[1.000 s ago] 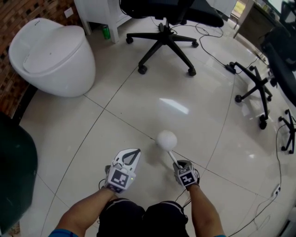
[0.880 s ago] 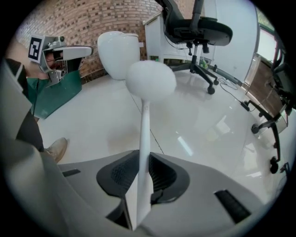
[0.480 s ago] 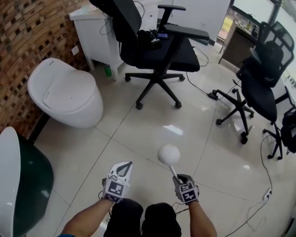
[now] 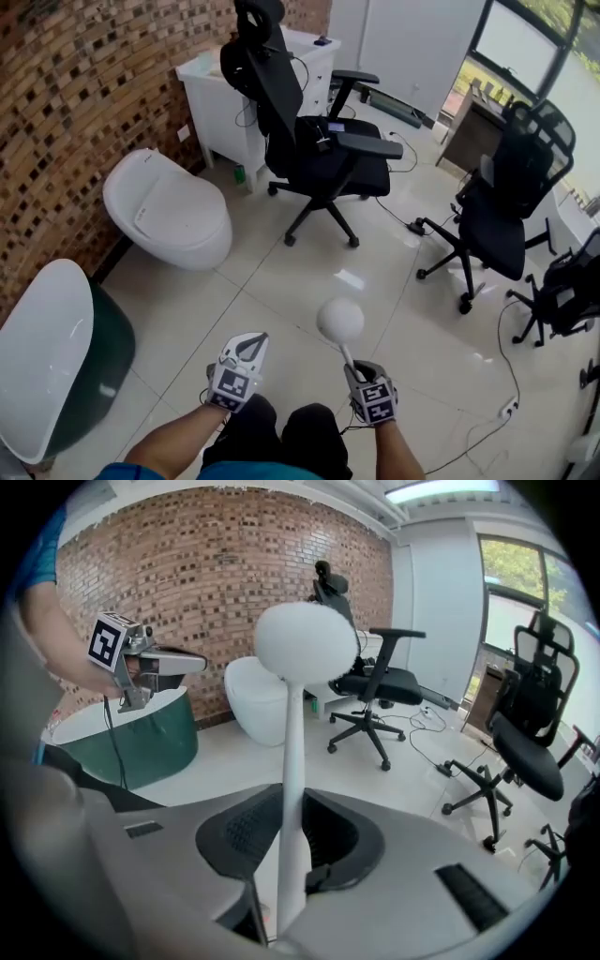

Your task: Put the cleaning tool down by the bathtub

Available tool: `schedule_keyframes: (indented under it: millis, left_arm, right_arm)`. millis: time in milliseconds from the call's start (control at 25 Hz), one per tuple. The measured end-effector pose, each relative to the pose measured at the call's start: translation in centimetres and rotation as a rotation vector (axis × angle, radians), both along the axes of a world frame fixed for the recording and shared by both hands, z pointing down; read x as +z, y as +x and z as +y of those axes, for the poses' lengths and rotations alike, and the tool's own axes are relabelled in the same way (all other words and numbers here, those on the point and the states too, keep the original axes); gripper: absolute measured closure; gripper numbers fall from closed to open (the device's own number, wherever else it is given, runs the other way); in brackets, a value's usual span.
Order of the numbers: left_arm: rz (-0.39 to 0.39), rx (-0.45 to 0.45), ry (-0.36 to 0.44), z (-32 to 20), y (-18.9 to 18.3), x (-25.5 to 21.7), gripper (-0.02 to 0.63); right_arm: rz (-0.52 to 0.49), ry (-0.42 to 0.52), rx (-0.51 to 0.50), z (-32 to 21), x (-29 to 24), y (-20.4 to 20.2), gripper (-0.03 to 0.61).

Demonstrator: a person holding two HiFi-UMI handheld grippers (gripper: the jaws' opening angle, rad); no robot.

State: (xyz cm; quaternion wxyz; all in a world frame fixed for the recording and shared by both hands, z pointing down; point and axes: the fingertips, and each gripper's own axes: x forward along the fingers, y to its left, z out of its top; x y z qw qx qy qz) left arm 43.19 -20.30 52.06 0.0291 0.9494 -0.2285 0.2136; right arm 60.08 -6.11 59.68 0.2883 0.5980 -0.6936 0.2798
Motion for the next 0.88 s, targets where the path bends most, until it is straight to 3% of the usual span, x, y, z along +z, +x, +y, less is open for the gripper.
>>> schedule_keyframes:
  millis: [240,320,440,600,880]
  left_arm:
    - [0.037,-0.089,0.077,0.4,-6.0,-13.2,0.611]
    - [0.072,-0.133,0.062,1.1,-8.2,-15.7,0.611]
    - [0.086,-0.173,0.036,0.7,-11.0,-17.2,0.611]
    - [0.088,-0.193,0.108,-1.5,-15.0,-18.0,0.611]
    - [0.029,-0.333,0.099,0.0,-21.2,-15.9,0.611]
  right_arm:
    - [-0.005,0.079,0.010,2.2,-14.4,-4.7,0.482]
    - [0.007,0.089,0.003,3.0,-17.4,-6.0,0.482]
    - [0.040,0.116,-0.008,2.3,-20.1,-7.0,0.482]
    - [0.085,0.161,-0.059,-0.4,-21.7,-9.6,0.483]
    - [0.040,0.130,-0.179,-0.4,-20.6,-13.1,0.482]
